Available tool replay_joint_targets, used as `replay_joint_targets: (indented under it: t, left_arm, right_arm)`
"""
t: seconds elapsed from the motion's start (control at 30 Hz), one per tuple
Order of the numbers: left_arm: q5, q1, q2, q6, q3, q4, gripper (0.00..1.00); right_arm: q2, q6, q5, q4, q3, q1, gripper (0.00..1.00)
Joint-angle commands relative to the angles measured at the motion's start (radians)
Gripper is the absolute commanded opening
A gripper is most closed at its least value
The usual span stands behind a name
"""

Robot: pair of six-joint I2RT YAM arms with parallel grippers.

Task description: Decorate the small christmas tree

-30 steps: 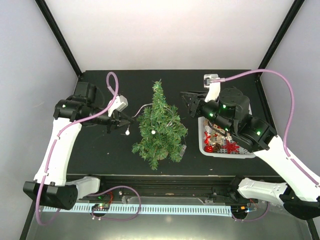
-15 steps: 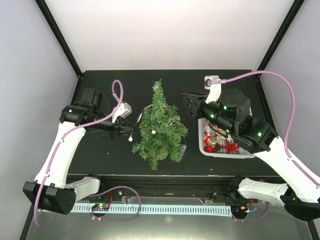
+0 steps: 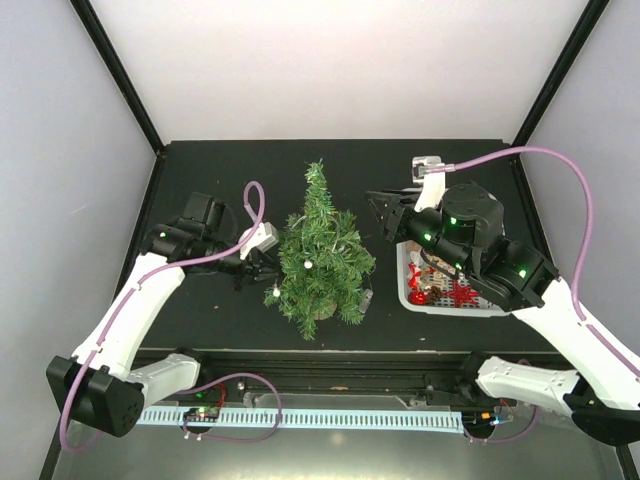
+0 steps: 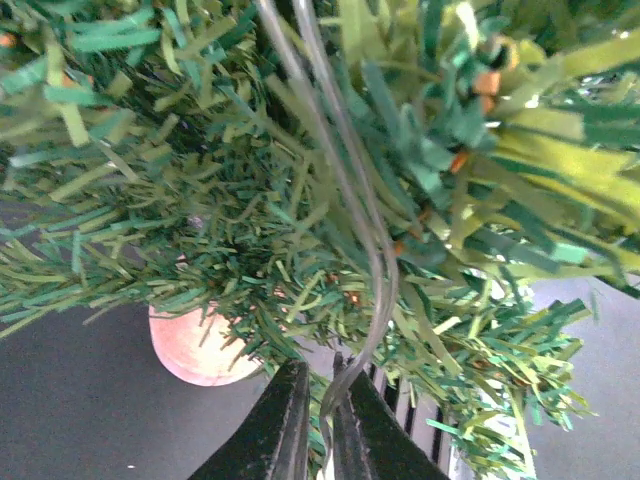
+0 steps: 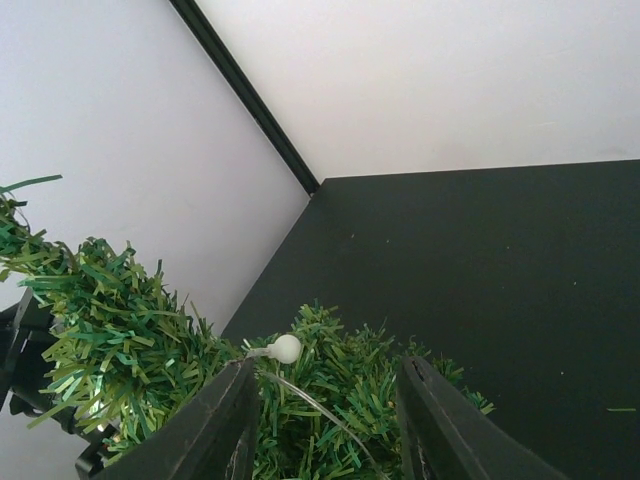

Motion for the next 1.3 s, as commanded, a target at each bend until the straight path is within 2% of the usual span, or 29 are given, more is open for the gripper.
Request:
replay_joint_targets:
  t: [0.0, 0.27, 0.37, 0.47, 0.5, 0.53, 0.57, 0.77, 1.0, 1.13, 1.27]
  left_arm:
    - [-0.028, -0.007, 0.001, -0.06, 0.002, 0.106, 0.16]
    - [-0.02, -0.007, -0.027, -0.066, 0.02, 0.093, 0.58]
    - [-0.013, -0.007, -0.046, -0.049, 0.02, 0.077, 0.7]
    - [-0.043, -0.007, -0.069, -0.048, 0.029, 0.076, 0.78]
    - [-0.061, -0.007, -0.077, -0.05, 0.037, 0.073, 0.86]
    - [-0.084, -0.007, -0.083, -0.058, 0.051, 0.071, 0.88]
    - [-0.113, -0.007, -0.09, -0.069, 0.065, 0.069, 0.96]
    - [-0.22, 0.027, -0.11, -0.062, 0.153, 0.019, 0.99]
    - [-0.245, 0.138, -0.084, -0.041, 0.259, -0.061, 0.99]
    - [-0.224, 0.277, -0.049, -0.021, 0.335, -0.132, 0.99]
    - [-0.188, 0.436, 0.001, -0.024, 0.477, -0.217, 0.99]
  right_arm:
    - [-0.024, 0.017, 0.015, 0.0, -0.012, -0.001, 0.4]
    - [-0.044, 0.022, 0.019, -0.002, -0.028, -0.002, 0.4]
    - [-0.05, 0.022, 0.02, -0.002, -0.031, -0.002, 0.4]
    - [-0.054, 0.019, 0.02, -0.006, -0.03, -0.002, 0.4]
    - [-0.057, 0.016, 0.02, -0.009, -0.027, -0.001, 0.4]
    - [-0.058, 0.011, 0.022, -0.016, -0.024, -0.002, 0.4]
    - [-0.057, 0.004, 0.027, -0.035, -0.016, -0.002, 0.4]
    - [0.019, 0.004, 0.206, -0.307, 0.117, 0.0, 0.4]
    - [-0.039, 0.022, 0.233, -0.325, 0.057, 0.0, 0.4]
    - [-0.021, 0.048, 0.255, -0.429, 0.062, -0.001, 0.4]
    - [-0.044, 0.106, 0.311, -0.555, 0.031, 0.0, 0.4]
